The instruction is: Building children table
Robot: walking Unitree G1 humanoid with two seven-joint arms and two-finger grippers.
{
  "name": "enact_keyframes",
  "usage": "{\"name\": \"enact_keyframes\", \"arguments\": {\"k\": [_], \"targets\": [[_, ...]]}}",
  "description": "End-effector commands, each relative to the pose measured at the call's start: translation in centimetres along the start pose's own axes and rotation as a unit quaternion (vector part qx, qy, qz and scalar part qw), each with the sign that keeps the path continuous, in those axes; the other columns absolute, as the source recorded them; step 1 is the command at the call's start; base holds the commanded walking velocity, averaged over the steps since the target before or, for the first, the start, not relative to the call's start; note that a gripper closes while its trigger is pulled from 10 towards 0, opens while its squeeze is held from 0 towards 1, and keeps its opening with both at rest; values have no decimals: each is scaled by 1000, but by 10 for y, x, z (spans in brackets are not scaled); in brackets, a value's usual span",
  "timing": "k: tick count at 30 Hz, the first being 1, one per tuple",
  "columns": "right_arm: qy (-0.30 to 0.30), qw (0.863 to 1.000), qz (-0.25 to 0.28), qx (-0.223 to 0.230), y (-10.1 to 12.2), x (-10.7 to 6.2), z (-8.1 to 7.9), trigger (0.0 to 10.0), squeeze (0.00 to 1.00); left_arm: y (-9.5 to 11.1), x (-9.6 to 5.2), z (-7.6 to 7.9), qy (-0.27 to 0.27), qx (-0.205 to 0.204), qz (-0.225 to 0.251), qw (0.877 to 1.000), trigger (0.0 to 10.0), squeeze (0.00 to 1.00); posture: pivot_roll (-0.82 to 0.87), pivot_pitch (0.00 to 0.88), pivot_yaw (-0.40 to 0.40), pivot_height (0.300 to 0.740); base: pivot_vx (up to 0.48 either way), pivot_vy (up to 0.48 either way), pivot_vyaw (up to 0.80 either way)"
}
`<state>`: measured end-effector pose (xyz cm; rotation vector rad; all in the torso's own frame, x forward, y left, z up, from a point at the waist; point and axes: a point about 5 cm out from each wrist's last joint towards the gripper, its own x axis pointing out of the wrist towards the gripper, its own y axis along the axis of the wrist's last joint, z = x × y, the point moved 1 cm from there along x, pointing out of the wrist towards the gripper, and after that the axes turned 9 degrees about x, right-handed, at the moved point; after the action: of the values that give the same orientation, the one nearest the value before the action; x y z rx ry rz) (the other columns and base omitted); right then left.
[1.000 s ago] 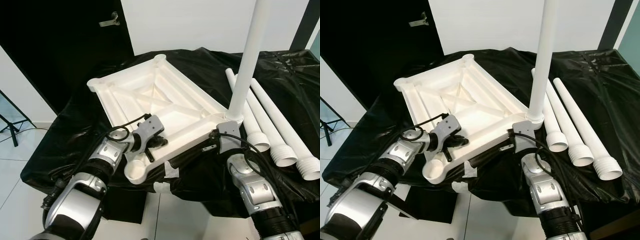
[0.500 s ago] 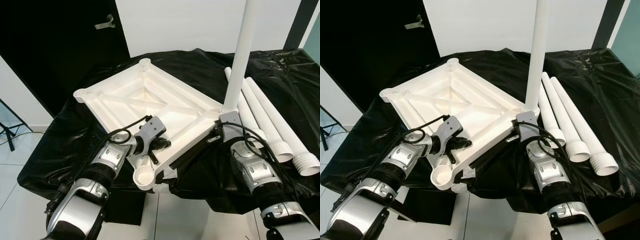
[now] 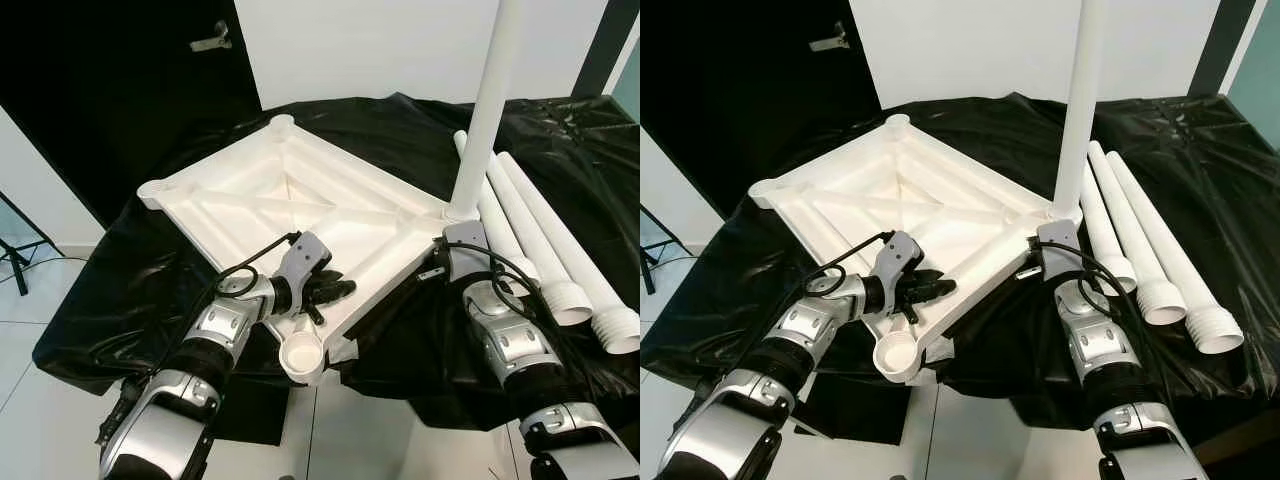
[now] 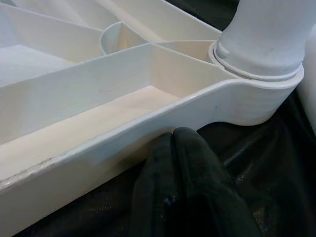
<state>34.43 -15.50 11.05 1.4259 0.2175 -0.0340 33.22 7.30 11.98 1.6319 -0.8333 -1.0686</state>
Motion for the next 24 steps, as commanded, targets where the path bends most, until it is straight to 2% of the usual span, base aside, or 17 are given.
{"name": "enact_keyframes", "arguments": {"k": [1,5,9,12,13,14,15,17,24], "targets": [[27,999,6,17,0,-4,-18,10000,0,20,-8,23,-196,-6,74,978,10000,0,-154,0,109,740,0,0,0],[27,999,2,21,-5,-8,-21,10000,0,26,-17,26,-226,-17,100,969,10000,0,-158,0,111,740,0,0,0],[30,999,-3,24,-12,-13,-24,10000,0,27,-27,21,-241,-3,100,965,10000,0,-162,0,113,740,0,0,0],[30,999,-4,26,-13,-15,-25,10000,0,21,-38,13,-242,13,78,967,10000,0,-166,0,116,740,0,0,0],[28,999,-5,28,-13,-15,-24,10000,0,10,-52,6,-248,29,29,968,10000,0,-167,0,118,740,0,0,0],[27,999,-5,28,-13,-15,-24,10000,0,5,-57,5,-250,34,10,968,10000,0,-167,0,118,740,0,0,0],[27,999,-5,28,-13,-15,-24,10000,0,5,-57,5,-250,34,10,968,10000,0,-167,0,118,740,0,0,0],[26,999,-5,28,-13,-16,-24,10000,0,-4,-66,0,-246,42,-26,968,10000,0,-167,0,120,740,0,0,0],[25,999,-5,31,-14,-18,-27,10000,0,-15,-78,-7,-231,42,-75,969,10000,0,-167,0,122,740,0,0,0]]}}
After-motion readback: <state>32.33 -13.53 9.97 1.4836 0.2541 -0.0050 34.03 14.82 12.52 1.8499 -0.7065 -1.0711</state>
